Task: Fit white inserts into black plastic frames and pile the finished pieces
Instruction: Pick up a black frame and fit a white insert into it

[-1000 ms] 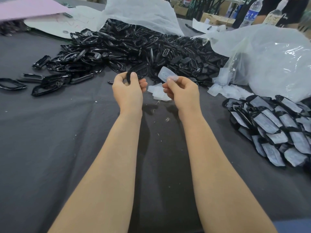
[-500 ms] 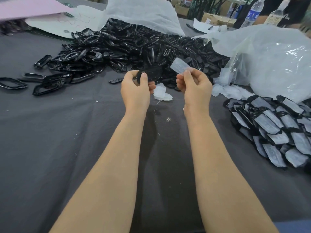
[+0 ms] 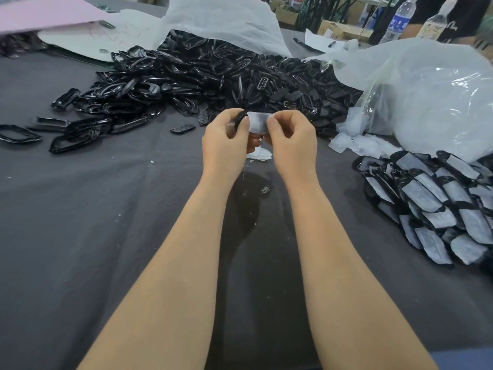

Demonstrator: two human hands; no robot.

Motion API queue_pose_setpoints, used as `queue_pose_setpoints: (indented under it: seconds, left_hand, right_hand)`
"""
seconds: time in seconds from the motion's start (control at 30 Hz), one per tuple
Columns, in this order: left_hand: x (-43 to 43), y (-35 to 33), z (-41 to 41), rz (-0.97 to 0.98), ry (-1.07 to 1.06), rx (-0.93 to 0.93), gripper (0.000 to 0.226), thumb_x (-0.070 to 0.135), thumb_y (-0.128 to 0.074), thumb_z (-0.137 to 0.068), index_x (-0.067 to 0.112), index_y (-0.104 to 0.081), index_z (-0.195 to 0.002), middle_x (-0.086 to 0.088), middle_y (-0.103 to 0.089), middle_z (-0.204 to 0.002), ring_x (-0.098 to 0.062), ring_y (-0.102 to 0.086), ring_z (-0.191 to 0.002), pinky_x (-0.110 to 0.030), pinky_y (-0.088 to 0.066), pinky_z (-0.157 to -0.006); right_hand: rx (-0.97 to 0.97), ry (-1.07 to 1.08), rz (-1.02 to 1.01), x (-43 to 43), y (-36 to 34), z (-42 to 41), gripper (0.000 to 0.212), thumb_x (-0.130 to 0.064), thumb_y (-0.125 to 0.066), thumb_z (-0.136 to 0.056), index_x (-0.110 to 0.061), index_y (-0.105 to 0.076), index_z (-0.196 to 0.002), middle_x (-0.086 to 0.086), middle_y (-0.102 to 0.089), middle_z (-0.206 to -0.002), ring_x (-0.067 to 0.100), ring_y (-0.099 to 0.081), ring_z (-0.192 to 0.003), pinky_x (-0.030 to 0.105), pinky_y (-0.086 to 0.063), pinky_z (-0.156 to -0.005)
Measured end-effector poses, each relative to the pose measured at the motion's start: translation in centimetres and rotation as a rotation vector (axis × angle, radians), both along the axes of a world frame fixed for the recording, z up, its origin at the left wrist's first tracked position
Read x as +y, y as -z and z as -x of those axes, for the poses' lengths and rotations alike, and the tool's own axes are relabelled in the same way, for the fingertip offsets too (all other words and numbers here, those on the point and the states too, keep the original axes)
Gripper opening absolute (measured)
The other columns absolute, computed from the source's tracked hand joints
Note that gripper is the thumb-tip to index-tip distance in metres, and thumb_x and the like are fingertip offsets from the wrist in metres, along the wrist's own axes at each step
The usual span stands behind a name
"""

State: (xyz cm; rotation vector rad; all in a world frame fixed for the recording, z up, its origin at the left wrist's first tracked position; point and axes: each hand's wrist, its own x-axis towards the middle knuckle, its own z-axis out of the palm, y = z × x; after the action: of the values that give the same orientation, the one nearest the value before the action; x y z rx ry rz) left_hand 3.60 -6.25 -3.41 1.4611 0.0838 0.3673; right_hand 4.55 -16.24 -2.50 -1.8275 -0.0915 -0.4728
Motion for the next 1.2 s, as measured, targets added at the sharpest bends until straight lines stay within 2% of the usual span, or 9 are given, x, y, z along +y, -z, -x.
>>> queue_pose_setpoints:
  seconds: [0.13,0.33,0.47,0.53,0.73,0.9,1.0,1.1,1.2]
  left_hand:
    - [0.02,0.07,-0.16,-0.013,0.013,-0.003,0.02,0.01,-0.048,-0.1,0.011,-0.057,-0.117,-0.002,-0.068,-0.076,-0.004,-0.065,-0.061,-0.018,-0.053,-0.061]
    - [-0.3,-0.02,-0.14,-0.004,0.039,-0.019,0.014,0.011,-0.045,-0.101,0.02,-0.055,-0.105,-0.004,-0.069,-0.078,-0.008,-0.068,-0.064,-0.02,-0.056,-0.064]
    - [-0.45,0.03,-0.15,0.002,0.051,-0.01,0.016,0.01,-0.043,-0.1,0.016,-0.056,-0.106,-0.002,-0.069,-0.075,-0.009,-0.069,-0.065,-0.021,-0.055,-0.063]
    - [-0.54,0.0,-0.16,0.003,0.054,0.002,0.018,0.009,-0.041,-0.1,0.014,-0.056,-0.108,-0.002,-0.069,-0.077,-0.011,-0.069,-0.066,-0.021,-0.055,-0.062]
    - [-0.74,-0.12,0.2,-0.07,0.073,-0.034,0.006,0.015,-0.054,-0.098,0.013,-0.054,-0.103,-0.001,-0.069,-0.081,-0.003,-0.068,-0.063,-0.015,-0.053,-0.058]
    - [-0.58,-0.06,0.23,-0.07,0.059,-0.036,0.014,0.009,-0.056,-0.096,0.021,-0.048,-0.097,-0.002,-0.067,-0.081,0.0,-0.066,-0.059,-0.014,-0.052,-0.057]
    - [-0.44,-0.16,0.24,-0.035,0.062,-0.021,0.019,0.01,-0.056,-0.096,0.027,-0.048,-0.09,-0.006,-0.067,-0.08,-0.002,-0.066,-0.059,-0.016,-0.053,-0.058]
    - [-0.33,-0.13,0.19,-0.002,0.069,0.002,0.019,0.01,-0.057,-0.096,0.025,-0.049,-0.089,-0.006,-0.067,-0.077,-0.003,-0.066,-0.057,-0.016,-0.052,-0.057]
    - [-0.25,-0.02,0.16,-0.005,0.073,0.026,0.01,0.01,-0.058,-0.095,0.018,-0.052,-0.097,-0.004,-0.068,-0.076,-0.002,-0.065,-0.057,-0.016,-0.052,-0.057]
  right_hand:
    - [-0.034,0.061,-0.012,0.25,0.1,0.12,0.004,-0.007,-0.057,-0.093,-0.01,-0.058,-0.089,-0.003,-0.06,-0.081,0.016,-0.062,-0.079,0.042,-0.057,-0.077]
    - [-0.055,0.118,-0.032,0.34,0.11,0.14,0.004,-0.007,-0.058,-0.092,-0.01,-0.057,-0.09,-0.008,-0.058,-0.078,0.01,-0.06,-0.077,0.041,-0.055,-0.08]
    - [-0.088,0.146,-0.048,0.44,0.26,0.11,0.004,-0.004,-0.057,-0.092,-0.007,-0.057,-0.09,-0.013,-0.054,-0.074,-0.011,-0.054,-0.064,0.01,-0.045,-0.066]
    - [-0.094,0.156,-0.058,0.48,0.31,0.16,0.004,-0.003,-0.057,-0.091,-0.006,-0.057,-0.09,-0.013,-0.053,-0.074,-0.015,-0.052,-0.062,0.004,-0.039,-0.063]
    - [-0.083,0.18,-0.054,0.55,0.36,0.22,0.005,-0.006,-0.057,-0.092,-0.01,-0.054,-0.091,-0.013,-0.054,-0.075,-0.002,-0.054,-0.067,0.009,-0.042,-0.068]
    - [-0.044,0.146,-0.145,0.67,0.28,0.32,0.022,-0.006,-0.059,-0.091,-0.011,-0.049,-0.11,-0.006,-0.058,-0.083,-0.002,-0.059,-0.073,0.01,-0.045,-0.071]
    - [0.086,0.08,-0.312,0.54,0.07,-0.03,0.024,-0.007,-0.06,-0.091,-0.013,-0.05,-0.113,0.005,-0.065,-0.095,0.019,-0.066,-0.091,0.033,-0.054,-0.086]
    - [0.195,-0.012,-0.469,0.3,0.08,-0.43,0.018,-0.006,-0.058,-0.093,-0.005,-0.057,-0.111,0.01,-0.065,-0.092,0.018,-0.064,-0.074,0.03,-0.056,-0.073]
    - [0.227,-0.06,-0.436,0.11,0.3,-0.55,0.022,-0.006,-0.056,-0.094,0.006,-0.062,-0.111,0.012,-0.065,-0.088,0.013,-0.062,-0.069,0.022,-0.053,-0.062]
